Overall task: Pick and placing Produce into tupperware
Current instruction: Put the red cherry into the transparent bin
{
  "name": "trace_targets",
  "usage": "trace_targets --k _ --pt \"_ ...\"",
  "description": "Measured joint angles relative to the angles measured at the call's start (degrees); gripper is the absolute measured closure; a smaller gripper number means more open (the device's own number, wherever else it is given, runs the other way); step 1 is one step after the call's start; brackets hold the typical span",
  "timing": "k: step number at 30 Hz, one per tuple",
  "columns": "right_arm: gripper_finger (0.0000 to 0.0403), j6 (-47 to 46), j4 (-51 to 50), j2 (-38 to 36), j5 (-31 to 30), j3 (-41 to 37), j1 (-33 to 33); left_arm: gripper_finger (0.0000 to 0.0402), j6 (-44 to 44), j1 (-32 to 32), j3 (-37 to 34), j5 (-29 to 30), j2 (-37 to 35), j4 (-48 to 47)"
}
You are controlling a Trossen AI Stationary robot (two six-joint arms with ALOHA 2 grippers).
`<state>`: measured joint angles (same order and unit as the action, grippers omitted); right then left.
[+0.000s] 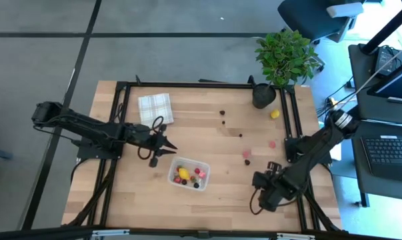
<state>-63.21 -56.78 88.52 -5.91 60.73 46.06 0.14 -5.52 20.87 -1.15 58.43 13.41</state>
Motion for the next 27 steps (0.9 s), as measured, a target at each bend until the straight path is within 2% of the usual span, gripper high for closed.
trace_targets --k 4,12,21,27 --pt "0.0205 5.3 0.7 2.5 1.0 0.0 0.1 0.0336 0.0 0.0 -0.1 2.0 0.0 0.5" --pt "0.0205 12.8 5.0 8.0 1.3 0.0 0.2 0.0347 0.0 0.0 -0.1 2.1 0.0 0.9" --pt "0.0205 20.5 -5.5 10.0 1.1 0.0 2.1 0.0361 -0.1 0.0 -0.1 2.1 0.0 0.9" --pt "0.0205 23.1 -5.9 10.0 1.0 0.0 3.0 0.0370 -0.1 0.0 -0.1 2.1 0.0 0.9"
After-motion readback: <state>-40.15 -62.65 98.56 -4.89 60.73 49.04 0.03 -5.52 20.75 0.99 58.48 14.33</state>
